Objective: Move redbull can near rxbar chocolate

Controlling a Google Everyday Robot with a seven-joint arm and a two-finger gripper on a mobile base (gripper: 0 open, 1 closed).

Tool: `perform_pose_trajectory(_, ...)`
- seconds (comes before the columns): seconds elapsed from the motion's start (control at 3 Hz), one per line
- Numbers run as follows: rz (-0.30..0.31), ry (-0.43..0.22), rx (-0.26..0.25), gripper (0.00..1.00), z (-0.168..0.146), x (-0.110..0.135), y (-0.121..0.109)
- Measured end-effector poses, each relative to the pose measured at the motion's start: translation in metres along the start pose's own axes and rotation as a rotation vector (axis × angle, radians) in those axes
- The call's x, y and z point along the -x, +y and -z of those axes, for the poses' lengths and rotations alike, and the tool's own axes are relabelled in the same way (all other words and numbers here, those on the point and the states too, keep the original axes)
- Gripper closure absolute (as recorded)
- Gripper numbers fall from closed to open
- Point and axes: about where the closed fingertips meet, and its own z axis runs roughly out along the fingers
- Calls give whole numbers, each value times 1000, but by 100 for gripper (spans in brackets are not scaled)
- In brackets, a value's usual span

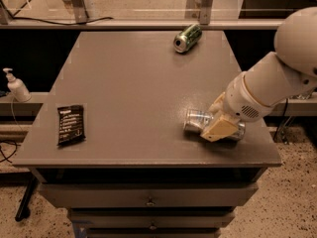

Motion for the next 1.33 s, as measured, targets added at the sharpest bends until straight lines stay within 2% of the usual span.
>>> perform_pose_trajectory(0.33, 3, -25, -4, 100, 3, 29, -13)
perform_pose_trajectory(0.67, -7, -72, -31, 100, 19, 75, -28)
perform_pose_trajectory(1.0, -6, -72, -31, 100, 19, 75, -27)
perform_pose_trajectory(1.33, 2, -86, -52, 100, 24, 85, -27)
